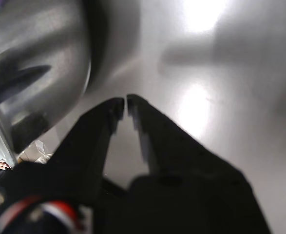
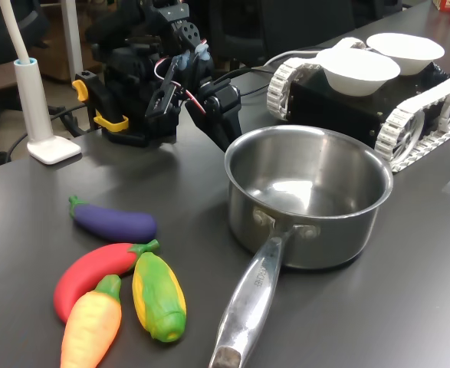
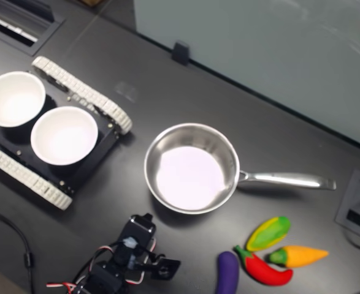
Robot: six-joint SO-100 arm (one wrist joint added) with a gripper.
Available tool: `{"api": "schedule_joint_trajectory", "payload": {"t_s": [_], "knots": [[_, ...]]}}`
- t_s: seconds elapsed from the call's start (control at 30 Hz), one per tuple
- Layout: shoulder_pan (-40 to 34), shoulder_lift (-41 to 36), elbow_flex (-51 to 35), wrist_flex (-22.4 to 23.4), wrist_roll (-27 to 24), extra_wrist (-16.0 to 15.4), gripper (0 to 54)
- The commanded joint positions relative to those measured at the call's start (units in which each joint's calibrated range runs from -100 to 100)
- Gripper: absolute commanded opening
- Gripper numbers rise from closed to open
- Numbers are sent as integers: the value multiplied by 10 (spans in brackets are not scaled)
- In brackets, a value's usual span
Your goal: Pick up the chilli and place them in the pan
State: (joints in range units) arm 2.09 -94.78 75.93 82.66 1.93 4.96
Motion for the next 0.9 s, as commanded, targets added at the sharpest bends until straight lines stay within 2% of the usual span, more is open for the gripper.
{"api": "schedule_joint_trajectory", "payload": {"t_s": [0.0, 0.87], "knots": [[-13, -7, -13, -22, 15, 0, 0], [-14, -7, -13, -22, 15, 0, 0]]}}
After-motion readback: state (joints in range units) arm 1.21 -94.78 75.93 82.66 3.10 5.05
